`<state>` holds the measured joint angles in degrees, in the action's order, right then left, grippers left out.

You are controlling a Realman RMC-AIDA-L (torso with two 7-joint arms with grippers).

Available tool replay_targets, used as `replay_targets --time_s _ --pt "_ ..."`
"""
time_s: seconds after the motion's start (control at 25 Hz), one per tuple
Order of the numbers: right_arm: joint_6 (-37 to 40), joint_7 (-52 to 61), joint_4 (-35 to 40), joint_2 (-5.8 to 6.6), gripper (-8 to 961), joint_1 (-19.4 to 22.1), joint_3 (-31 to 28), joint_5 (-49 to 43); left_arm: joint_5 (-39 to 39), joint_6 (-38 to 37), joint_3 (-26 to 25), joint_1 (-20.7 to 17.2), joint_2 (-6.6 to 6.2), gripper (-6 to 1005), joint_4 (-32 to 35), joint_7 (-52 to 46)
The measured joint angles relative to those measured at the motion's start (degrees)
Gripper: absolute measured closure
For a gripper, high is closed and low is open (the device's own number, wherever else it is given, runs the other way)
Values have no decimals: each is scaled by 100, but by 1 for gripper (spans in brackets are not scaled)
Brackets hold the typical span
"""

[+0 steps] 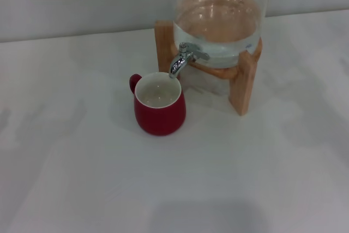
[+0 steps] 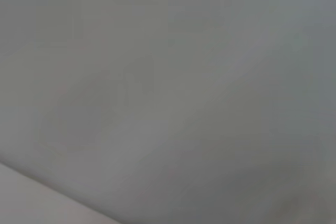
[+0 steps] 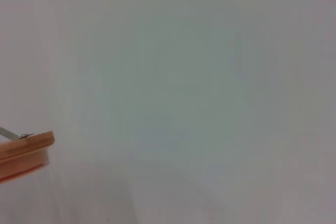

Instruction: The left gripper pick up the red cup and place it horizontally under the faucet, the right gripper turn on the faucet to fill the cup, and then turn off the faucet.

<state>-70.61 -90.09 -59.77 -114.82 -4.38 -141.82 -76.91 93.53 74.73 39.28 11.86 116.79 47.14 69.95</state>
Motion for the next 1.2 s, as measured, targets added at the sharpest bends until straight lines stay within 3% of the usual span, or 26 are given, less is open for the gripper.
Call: replay_targets --time_s 0.28,0.76,0.96,1.2 --pt "-32 0 59 4 234 43 13 0 375 574 14 -184 242 241 412 1350" --pt "-36 -105 247 4 234 62 -79 -3 717 935 92 -322 282 241 -13 3151" --pt "-14 -106 303 4 234 40 -82 -8 748 1052 412 -538 277 241 -119 4163" --pt "-1 -129 310 4 234 18 -83 -9 1233 1197 400 -630 259 241 -455 4389"
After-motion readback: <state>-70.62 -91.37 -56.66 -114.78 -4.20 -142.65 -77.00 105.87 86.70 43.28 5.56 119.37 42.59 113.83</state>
